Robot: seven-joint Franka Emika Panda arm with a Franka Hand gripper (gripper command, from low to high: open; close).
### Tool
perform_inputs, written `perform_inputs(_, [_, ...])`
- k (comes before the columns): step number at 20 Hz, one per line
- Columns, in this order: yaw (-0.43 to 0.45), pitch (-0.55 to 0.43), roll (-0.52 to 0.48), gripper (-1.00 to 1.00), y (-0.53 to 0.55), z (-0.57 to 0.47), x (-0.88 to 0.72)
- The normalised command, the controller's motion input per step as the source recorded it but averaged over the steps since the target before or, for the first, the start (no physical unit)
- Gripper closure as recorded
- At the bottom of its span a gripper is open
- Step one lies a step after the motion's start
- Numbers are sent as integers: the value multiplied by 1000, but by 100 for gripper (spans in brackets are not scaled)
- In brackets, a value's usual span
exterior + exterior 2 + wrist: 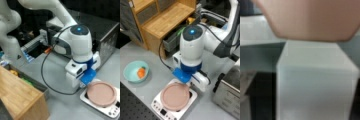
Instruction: Pick up the pan. Place the pan on the table. Pick up the bowl. Place the bowl on the stove.
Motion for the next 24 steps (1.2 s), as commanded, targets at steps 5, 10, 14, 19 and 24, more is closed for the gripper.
perform_inputs(5, [35, 25, -61, 100, -28, 152, 22])
perform_inputs(10, [99, 86, -66, 100, -130, 301, -185])
perform_inputs(14, [173, 98, -80, 100, -213, 309, -357])
perform_inputs(19, [245, 44, -73, 100, -233, 175, -509])
perform_inputs(24, [260, -47, -63, 100, -136, 12, -572])
